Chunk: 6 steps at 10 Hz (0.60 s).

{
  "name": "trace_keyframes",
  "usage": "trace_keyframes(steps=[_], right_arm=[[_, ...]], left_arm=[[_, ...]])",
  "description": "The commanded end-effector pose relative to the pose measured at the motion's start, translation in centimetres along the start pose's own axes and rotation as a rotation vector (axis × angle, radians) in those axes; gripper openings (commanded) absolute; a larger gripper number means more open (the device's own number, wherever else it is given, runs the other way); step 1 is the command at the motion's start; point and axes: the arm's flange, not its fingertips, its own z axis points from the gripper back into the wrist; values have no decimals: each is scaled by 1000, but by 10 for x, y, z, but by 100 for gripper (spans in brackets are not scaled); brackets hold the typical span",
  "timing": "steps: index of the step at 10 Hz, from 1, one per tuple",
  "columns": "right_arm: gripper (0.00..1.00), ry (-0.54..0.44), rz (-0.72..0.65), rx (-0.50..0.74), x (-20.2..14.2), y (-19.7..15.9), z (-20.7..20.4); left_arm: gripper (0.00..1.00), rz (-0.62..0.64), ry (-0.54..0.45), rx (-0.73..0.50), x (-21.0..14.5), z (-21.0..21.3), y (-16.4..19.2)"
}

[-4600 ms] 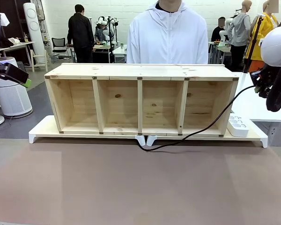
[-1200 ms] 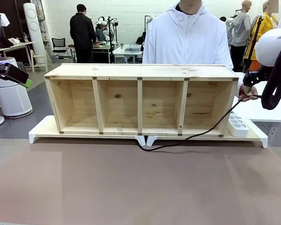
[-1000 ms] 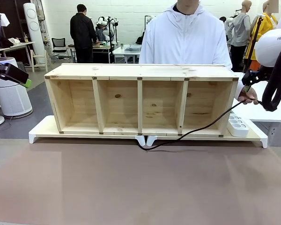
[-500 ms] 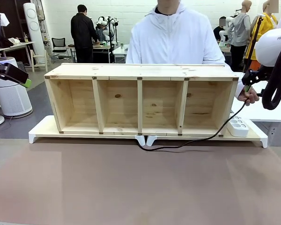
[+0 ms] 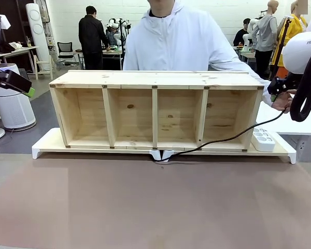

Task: Perform cable management.
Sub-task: Release the Power Cable when the human grasps it.

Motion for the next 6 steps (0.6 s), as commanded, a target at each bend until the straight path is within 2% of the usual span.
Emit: trace_keyframes(steps=[1, 6], right_arm=[[100, 3, -11, 10, 0, 0, -1], [100, 3, -11, 10, 0, 0, -1]], left_arm=[[100, 2, -7, 0, 1, -1, 0], [100, 2, -7, 0, 1, -1, 0]])
